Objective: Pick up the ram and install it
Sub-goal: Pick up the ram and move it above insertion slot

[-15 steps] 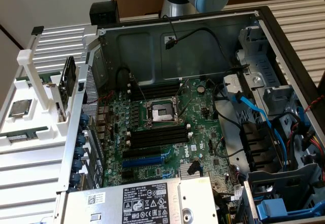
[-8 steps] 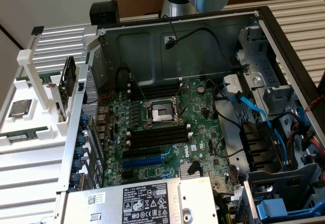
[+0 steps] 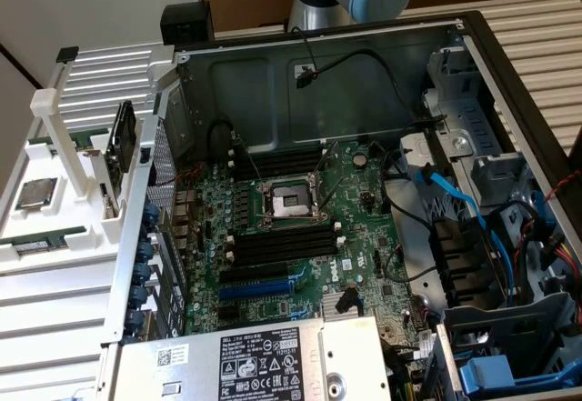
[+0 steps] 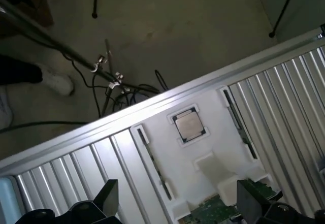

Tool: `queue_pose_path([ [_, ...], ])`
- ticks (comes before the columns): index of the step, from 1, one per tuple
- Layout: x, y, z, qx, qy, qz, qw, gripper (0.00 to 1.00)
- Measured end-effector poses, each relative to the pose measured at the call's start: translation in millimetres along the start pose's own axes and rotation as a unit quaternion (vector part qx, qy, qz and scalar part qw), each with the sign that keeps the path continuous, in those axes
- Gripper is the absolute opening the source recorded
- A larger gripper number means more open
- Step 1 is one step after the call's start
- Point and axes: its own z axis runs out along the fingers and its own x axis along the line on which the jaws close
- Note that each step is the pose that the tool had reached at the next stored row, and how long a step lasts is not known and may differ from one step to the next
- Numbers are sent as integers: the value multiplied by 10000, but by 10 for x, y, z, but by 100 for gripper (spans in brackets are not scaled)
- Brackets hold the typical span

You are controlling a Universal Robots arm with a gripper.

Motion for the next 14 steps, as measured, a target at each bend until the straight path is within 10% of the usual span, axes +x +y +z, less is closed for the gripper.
queue_pose_path([
  [3,0,1,5,22,-4,-192,9998,99],
  [10,20,46,35,239,-83,-363,9990,99],
  [14,67,110,44,257,-94,-407,9988,99],
])
